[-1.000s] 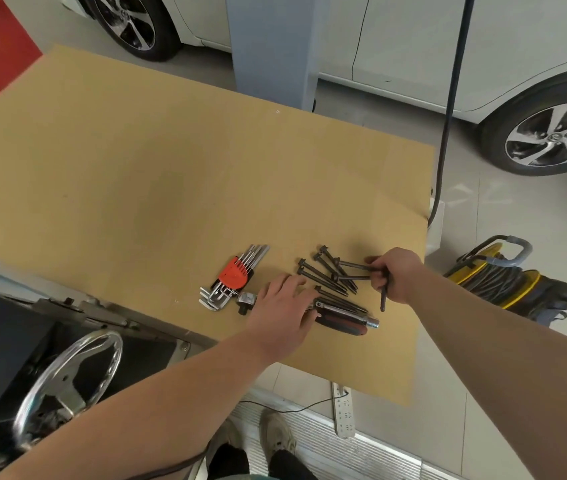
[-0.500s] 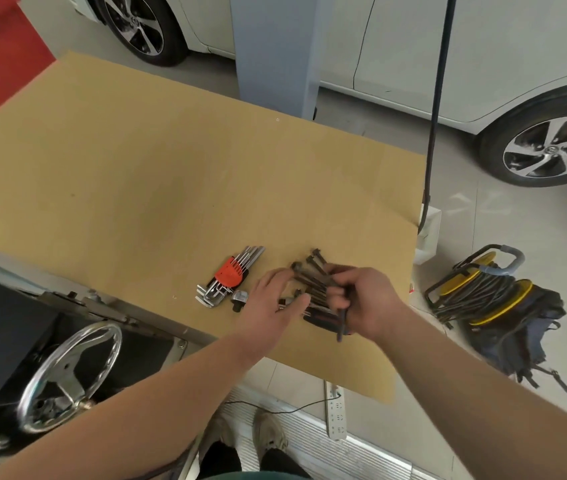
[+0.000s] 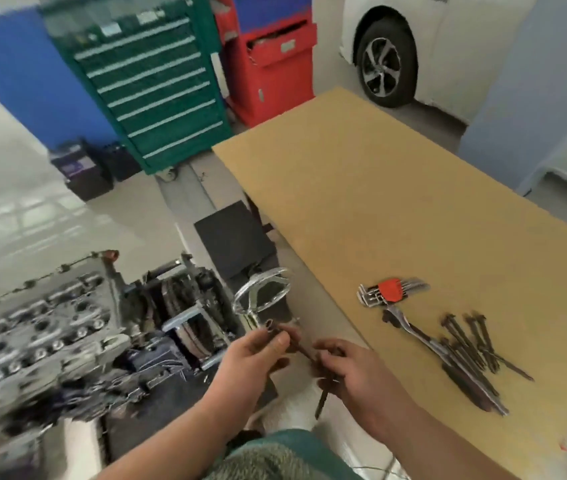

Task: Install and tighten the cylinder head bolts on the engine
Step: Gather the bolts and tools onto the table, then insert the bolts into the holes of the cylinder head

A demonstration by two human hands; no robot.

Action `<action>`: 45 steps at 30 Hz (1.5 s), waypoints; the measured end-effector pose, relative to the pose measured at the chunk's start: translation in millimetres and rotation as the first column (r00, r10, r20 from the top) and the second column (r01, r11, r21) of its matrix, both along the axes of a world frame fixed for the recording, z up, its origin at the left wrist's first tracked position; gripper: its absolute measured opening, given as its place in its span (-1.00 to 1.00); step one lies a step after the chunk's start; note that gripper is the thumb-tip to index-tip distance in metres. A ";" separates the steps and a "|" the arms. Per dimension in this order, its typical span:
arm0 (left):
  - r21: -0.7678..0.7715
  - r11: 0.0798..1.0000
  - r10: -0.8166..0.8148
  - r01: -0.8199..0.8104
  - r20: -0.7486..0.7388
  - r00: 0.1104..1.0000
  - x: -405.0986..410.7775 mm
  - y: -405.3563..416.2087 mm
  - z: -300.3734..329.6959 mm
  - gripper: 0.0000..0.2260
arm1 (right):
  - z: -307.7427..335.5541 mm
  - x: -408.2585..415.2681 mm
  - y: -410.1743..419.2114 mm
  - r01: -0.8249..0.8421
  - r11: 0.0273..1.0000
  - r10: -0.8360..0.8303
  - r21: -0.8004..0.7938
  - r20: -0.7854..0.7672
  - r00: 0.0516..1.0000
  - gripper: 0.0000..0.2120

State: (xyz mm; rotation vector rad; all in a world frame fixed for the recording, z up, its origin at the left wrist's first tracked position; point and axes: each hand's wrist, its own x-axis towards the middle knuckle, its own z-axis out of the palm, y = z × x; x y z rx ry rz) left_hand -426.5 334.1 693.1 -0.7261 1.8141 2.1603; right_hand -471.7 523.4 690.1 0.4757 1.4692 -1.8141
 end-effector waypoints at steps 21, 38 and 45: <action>-0.109 0.479 0.803 -0.871 -0.345 0.485 191.5 -339.8 21.4 -0.77 | 52.0 -51.4 -316.8 -0.351 0.785 0.619 0.511 -0.617 0.485 -0.87; -0.599 0.551 0.552 -0.581 -0.262 0.792 156.4 -616.5 -26.2 -0.80 | -12.4 -54.6 -500.7 -0.072 0.508 0.786 0.858 -0.428 0.446 -0.90; -0.736 0.518 0.449 -0.436 -0.200 0.871 161.4 -636.8 -53.7 -0.81 | -11.1 -59.4 -507.6 -0.052 0.437 0.819 0.898 -0.374 0.435 -0.93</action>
